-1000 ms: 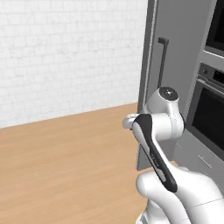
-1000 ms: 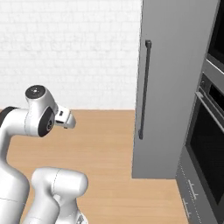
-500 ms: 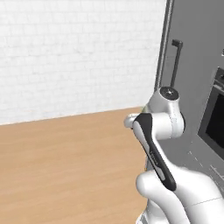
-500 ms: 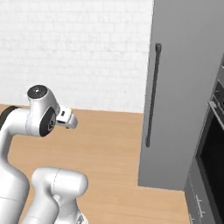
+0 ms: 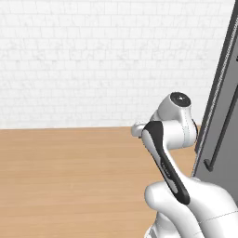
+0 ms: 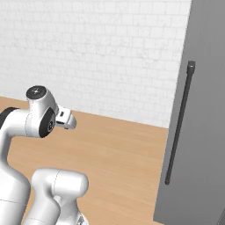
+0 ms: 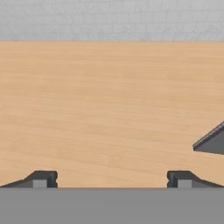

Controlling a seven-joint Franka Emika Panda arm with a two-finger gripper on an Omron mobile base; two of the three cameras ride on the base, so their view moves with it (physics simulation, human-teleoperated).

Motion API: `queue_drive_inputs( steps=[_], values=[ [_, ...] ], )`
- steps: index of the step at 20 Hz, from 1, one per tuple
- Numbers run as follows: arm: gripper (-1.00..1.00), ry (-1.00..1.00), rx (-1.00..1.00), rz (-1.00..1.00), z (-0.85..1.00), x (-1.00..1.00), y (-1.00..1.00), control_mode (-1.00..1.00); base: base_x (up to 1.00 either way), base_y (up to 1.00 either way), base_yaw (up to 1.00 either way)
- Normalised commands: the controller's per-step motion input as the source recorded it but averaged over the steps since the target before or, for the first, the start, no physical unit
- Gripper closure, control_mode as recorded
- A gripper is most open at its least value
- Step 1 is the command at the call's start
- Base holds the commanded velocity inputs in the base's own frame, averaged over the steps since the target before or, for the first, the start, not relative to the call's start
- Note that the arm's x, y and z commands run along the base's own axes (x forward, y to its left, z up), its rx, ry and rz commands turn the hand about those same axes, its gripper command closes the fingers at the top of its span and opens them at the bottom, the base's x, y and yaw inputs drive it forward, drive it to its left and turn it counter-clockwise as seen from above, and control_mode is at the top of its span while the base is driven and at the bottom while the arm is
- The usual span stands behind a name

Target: Place one tomato and one steak in each tupperware on the nearby counter, to pack two identical lunches.

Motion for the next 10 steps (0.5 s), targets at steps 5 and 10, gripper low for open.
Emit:
queue_drive_inputs(
  steps=[5, 10],
  values=[
    [-1.00, 0.00, 0.00, 0.00, 0.00, 0.00, 0.00, 1.00, 1.00, 0.01, -0.11],
    [-1.00, 0.00, 0.00, 0.00, 0.00, 0.00, 0.00, 1.00, 1.00, 0.26, -0.23]
  ],
)
